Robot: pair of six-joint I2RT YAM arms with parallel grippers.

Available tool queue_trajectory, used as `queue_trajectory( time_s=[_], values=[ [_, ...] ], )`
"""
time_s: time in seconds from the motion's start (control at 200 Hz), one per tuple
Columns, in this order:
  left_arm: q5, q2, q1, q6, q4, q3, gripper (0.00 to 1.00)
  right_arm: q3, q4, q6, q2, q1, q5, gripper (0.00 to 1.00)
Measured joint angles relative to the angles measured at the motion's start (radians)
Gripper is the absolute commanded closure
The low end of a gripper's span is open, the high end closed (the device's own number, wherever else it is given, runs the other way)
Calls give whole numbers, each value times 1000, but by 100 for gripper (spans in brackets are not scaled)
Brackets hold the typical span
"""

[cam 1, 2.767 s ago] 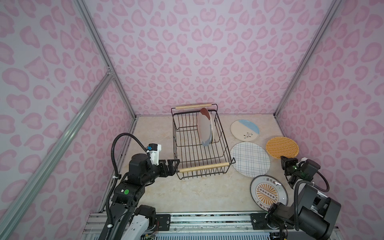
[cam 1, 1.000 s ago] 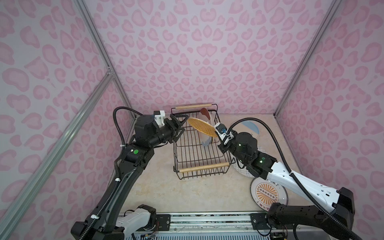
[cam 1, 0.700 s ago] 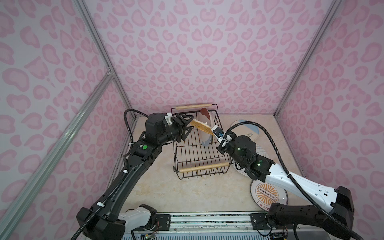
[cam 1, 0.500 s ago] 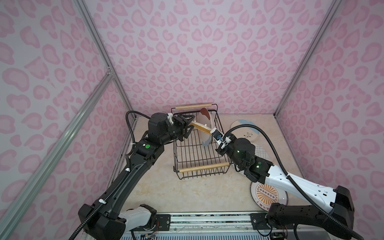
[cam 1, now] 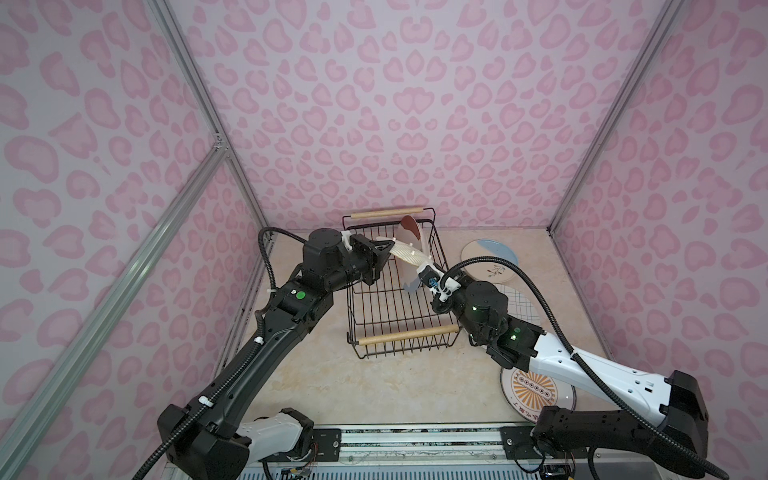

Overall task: Load the plates into the dish rack
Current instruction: 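Pass the bamboo tray from the right gripper to the left gripper above the rack, then carry the tray over the rack with the left gripper while the right withdraws, then lower the bamboo tray into the rack slots beside the painted plate with left gripper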

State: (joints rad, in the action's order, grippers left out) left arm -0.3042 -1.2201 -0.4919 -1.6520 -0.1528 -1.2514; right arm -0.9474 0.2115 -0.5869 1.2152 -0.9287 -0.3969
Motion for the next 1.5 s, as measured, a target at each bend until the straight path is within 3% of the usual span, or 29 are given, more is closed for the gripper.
queue_trajectory(
  time_s=[0.17, 0.395, 0.56, 0.755, 0.85, 0.95, 1.075, 1.22, 1.5],
  values=[
    [5, 26, 0, 12, -2, 23, 97, 2, -2, 51, -39, -18, 8, 52],
    [61, 79, 1, 147, 18, 22, 97, -54, -108, 237, -161, -29, 23, 41],
    [109, 134, 1, 371, -15, -21, 97, -68, -239, 399, -236, 0, 56, 31],
    [148, 135, 2, 688, -126, -81, 97, -8, -341, 598, -336, 179, 154, 20],
    [154, 91, 4, 827, -199, -120, 97, 55, -347, 711, -381, 329, 243, 2],
    [153, 12, 6, 952, -257, -182, 97, 120, -342, 811, -407, 471, 377, 2],
    [151, -97, 8, 1072, -292, -232, 97, 180, -329, 896, -423, 562, 486, 2],
    [159, -212, 17, 1149, -320, -259, 97, 240, -298, 946, -459, 596, 553, 2],
    [164, -425, 41, 1187, -312, -323, 97, 288, -284, 970, -491, 617, 557, 2]
  ],
)
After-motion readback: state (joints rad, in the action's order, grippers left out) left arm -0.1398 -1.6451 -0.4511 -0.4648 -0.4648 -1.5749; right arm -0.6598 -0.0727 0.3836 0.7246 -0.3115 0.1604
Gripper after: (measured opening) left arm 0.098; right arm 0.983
